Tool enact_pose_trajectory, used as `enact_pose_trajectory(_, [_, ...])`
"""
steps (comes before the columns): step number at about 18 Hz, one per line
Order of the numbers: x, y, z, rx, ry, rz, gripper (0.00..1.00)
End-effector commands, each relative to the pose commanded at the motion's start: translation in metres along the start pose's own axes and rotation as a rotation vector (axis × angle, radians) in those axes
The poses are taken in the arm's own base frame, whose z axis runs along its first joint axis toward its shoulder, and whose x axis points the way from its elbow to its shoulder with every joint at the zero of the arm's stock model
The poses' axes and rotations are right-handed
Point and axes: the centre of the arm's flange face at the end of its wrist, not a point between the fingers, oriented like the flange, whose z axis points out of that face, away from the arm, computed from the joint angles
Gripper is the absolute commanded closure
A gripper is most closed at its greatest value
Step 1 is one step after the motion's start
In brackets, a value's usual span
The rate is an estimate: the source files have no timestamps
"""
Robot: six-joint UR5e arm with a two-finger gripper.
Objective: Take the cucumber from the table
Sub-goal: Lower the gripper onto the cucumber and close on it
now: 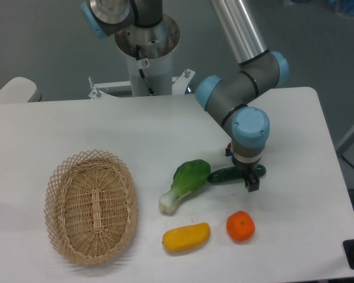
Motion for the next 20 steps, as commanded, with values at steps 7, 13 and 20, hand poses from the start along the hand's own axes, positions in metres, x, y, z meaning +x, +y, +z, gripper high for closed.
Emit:
enact_pose_trajectory(7, [-0.004, -0.001, 0.000, -0.003, -0.008, 0.006, 0.57])
enact_pose_trajectory(13, [-0.011, 0.004, -0.013, -0.016, -0.032, 0.016, 0.74])
enact_pose_trajectory(20, [-0.037, 0.011, -0.115, -0.040, -0.130, 0.072, 0.75])
